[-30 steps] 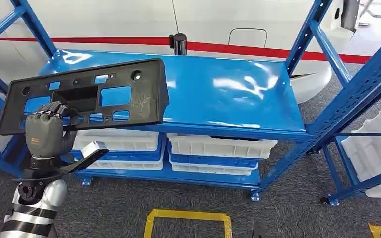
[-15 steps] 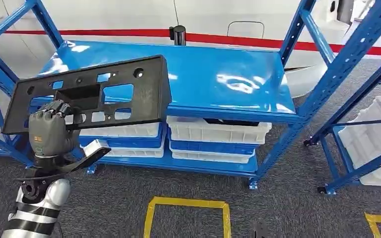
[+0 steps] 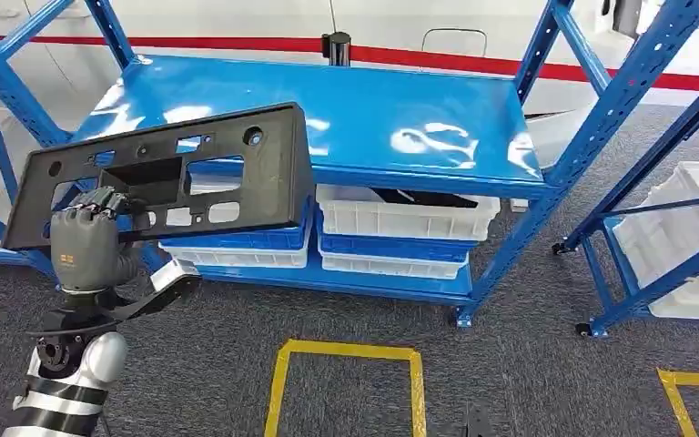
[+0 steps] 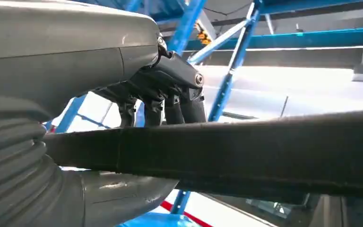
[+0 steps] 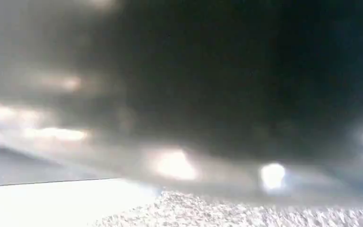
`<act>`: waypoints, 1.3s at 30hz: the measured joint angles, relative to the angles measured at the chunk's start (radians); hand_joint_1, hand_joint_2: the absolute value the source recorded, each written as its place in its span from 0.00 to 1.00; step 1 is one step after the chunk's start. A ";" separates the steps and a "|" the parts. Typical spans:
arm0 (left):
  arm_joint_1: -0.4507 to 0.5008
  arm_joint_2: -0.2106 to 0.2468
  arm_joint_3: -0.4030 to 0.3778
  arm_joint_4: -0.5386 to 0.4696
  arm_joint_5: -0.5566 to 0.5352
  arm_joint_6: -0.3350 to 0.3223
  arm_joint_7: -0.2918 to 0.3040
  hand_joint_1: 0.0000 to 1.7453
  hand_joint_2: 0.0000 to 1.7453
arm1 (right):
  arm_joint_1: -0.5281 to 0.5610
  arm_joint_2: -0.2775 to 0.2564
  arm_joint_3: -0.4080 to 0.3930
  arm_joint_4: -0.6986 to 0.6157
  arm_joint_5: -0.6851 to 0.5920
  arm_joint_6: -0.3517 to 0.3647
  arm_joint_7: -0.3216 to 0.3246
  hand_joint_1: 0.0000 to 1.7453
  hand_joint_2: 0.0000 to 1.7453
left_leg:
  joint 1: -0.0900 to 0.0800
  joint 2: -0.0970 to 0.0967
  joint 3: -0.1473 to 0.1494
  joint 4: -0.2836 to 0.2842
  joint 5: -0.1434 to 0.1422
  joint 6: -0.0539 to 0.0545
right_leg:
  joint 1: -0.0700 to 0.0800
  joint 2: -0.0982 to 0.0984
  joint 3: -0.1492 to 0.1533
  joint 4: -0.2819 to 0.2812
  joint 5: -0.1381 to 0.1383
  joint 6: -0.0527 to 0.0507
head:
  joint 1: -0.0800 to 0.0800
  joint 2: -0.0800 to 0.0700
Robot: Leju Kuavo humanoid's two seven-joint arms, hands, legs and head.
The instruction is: Take the parts from the cabinet and place them on the table.
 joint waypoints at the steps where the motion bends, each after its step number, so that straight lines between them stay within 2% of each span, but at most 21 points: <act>1: -0.001 0.000 0.000 -0.002 0.000 0.000 -0.001 1.00 1.00 | 0.001 0.001 0.000 0.000 0.000 0.000 0.001 0.00 0.00 | 0.000 0.001 -0.016 0.000 0.013 0.009 | 0.000 0.000 -0.025 0.063 -0.058 -0.011 | 0.005 0.000; 3: 0.000 0.000 0.000 -0.002 0.000 0.000 -0.001 1.00 1.00 | 0.000 0.002 0.000 0.000 0.000 0.002 0.001 0.00 0.00 | -0.003 0.001 -0.051 0.001 0.039 0.012 | -0.001 0.001 -0.061 0.214 -0.146 -0.018 | 0.005 0.000; 5: 0.001 -0.001 0.000 -0.002 -0.002 0.001 -0.002 1.00 1.00 | 0.000 0.002 0.000 0.000 0.000 0.002 0.001 0.00 0.00 | -0.005 0.001 -0.084 0.001 0.065 0.010 | 0.000 0.001 -0.055 0.286 -0.145 0.001 | 0.006 0.000; 7: 0.003 -0.001 0.000 -0.002 -0.002 0.001 -0.002 1.00 1.00 | 0.000 0.002 0.000 0.000 0.000 0.002 0.001 0.00 0.00 | -0.007 0.000 -0.115 0.002 0.091 0.006 | 0.001 0.001 0.029 0.202 -0.086 0.017 | 0.007 0.000; 8: 0.002 -0.001 0.000 -0.002 -0.002 0.001 -0.002 1.00 1.00 | -0.001 0.001 0.000 0.000 0.000 0.002 0.001 0.00 0.00 | -0.008 -0.002 -0.128 0.002 0.103 0.003 | 0.004 0.001 0.093 0.119 -0.075 0.011 | 0.007 0.000; 10: 0.003 -0.002 0.000 -0.005 -0.004 0.002 -0.002 1.00 1.00 | -0.005 -0.004 0.000 0.000 0.000 0.002 0.002 0.00 0.00 | -0.011 -0.001 -0.139 0.004 0.123 -0.009 | 0.017 0.001 0.230 -0.077 -0.130 -0.020 | 0.007 0.000; 11: 0.003 -0.002 0.000 -0.007 -0.006 0.003 -0.002 1.00 1.00 | -0.004 -0.004 0.000 0.000 0.000 0.002 0.002 0.00 0.00 | -0.008 0.003 -0.135 -0.007 0.139 -0.015 | 0.019 0.001 0.208 -0.060 -0.118 -0.013 | 0.002 0.000; 13: 0.002 -0.003 0.000 -0.010 -0.010 0.005 -0.004 1.00 1.00 | -0.003 -0.004 0.000 0.000 0.000 0.002 0.003 0.00 0.00 | -0.003 0.004 -0.134 -0.021 0.162 -0.031 | 0.024 0.003 0.196 -0.066 -0.106 -0.026 | 0.007 0.000; 14: 0.004 -0.004 0.000 -0.010 -0.012 0.006 -0.004 1.00 1.00 | -0.001 -0.002 0.000 0.000 0.000 0.002 0.004 0.00 0.00 | -0.004 0.002 -0.141 -0.028 0.171 -0.038 | 0.004 0.000 0.190 -0.080 -0.084 -0.036 | 0.007 0.000; 16: 0.002 -0.004 0.000 -0.011 -0.013 0.008 -0.005 1.00 1.00 | 0.000 -0.003 -0.001 0.000 0.000 0.002 0.004 0.00 0.00 | -0.002 0.000 -0.165 0.038 0.054 -0.042 | 0.001 -0.003 0.173 -0.080 -0.058 -0.054 | -0.001 0.000; 18: 0.003 -0.004 0.000 -0.010 -0.014 0.008 -0.005 1.00 1.00 | 0.002 -0.002 -0.003 0.000 0.000 0.002 0.003 0.00 0.00 | 0.002 0.000 -0.196 0.202 -0.065 -0.054 | 0.002 -0.004 0.142 -0.078 -0.031 -0.054 | -0.003 0.000; 20: 0.004 -0.004 0.000 -0.010 -0.014 0.008 -0.005 1.00 1.00 | 0.002 0.000 -0.007 0.000 -0.001 0.003 0.003 0.00 0.00 | 0.007 0.001 -0.196 0.302 -0.065 -0.064 | 0.001 -0.004 0.110 -0.073 -0.010 -0.050 | -0.004 0.000; 23: 0.003 -0.004 -0.001 -0.011 -0.014 0.008 -0.005 1.00 1.00 | 0.007 0.000 -0.008 0.000 -0.002 0.006 -0.006 0.00 0.00 | 0.019 0.002 -0.051 0.158 0.017 -0.076 | -0.007 -0.004 0.066 -0.052 0.010 -0.034 | -0.003 0.000; 24: 0.002 -0.004 -0.001 -0.014 -0.014 0.007 -0.005 1.00 1.00 | 0.007 0.000 -0.009 0.000 -0.003 0.006 -0.009 0.00 0.00 | 0.023 0.002 0.007 0.068 -0.015 -0.081 | -0.003 -0.005 0.057 -0.039 0.013 -0.028 | -0.004 0.000; 25: 0.001 -0.005 -0.003 -0.017 -0.014 0.007 -0.006 1.00 1.00 | 0.007 -0.004 -0.011 0.000 -0.003 0.006 -0.013 0.00 0.00 | 0.013 -0.002 0.047 0.009 -0.048 -0.075 | 0.001 -0.004 0.043 -0.032 0.018 -0.021 | -0.010 0.000; 29: 0.002 -0.005 -0.006 -0.020 -0.014 0.007 -0.006 1.00 1.00 | 0.016 -0.007 -0.015 0.002 -0.004 0.006 -0.017 0.00 0.00 | 0.006 0.000 0.015 0.009 -0.018 -0.026 | 0.006 -0.003 0.031 -0.040 0.049 0.012 | -0.002 0.000; 31: -0.001 -0.006 -0.007 -0.024 -0.014 0.007 -0.006 1.00 1.00 | 0.019 -0.009 -0.016 0.002 -0.005 0.006 -0.017 0.00 0.00 | 0.008 0.003 -0.013 0.007 0.007 0.001 | -0.001 0.000 -0.008 0.018 -0.029 0.000 | 0.003 0.000; 34: 0.000 -0.006 -0.007 -0.025 -0.014 0.007 -0.006 1.00 1.00 | 0.018 -0.008 -0.016 0.002 -0.005 0.008 -0.018 0.00 0.00 | 0.004 0.002 -0.060 0.008 0.043 0.006 | -0.001 0.000 -0.071 0.247 -0.155 -0.004 | 0.007 0.000; 36: 0.001 -0.006 -0.008 -0.025 -0.014 0.007 -0.006 1.00 1.00 | 0.018 -0.009 -0.016 0.002 -0.005 0.008 -0.018 0.00 0.00 | 0.004 0.002 -0.090 0.009 0.065 0.002 | -0.001 0.000 -0.050 0.282 -0.136 0.016 | 0.006 0.000; 38: 0.001 -0.006 -0.009 -0.025 -0.014 0.007 -0.006 1.00 1.00 | 0.017 -0.012 -0.016 0.002 -0.008 0.008 -0.023 0.00 0.00 | 0.004 0.001 -0.117 0.009 0.087 -0.004 | -0.001 0.000 0.047 0.162 -0.081 0.031 | 0.007 0.000; 39: 0.000 -0.006 -0.009 -0.025 -0.014 0.007 -0.006 1.00 1.00 | 0.016 -0.014 -0.019 0.002 -0.013 0.011 -0.024 0.00 0.00 | 0.004 0.000 -0.125 0.010 0.099 -0.009 | -0.001 0.000 0.123 0.058 -0.078 0.025 | 0.008 0.000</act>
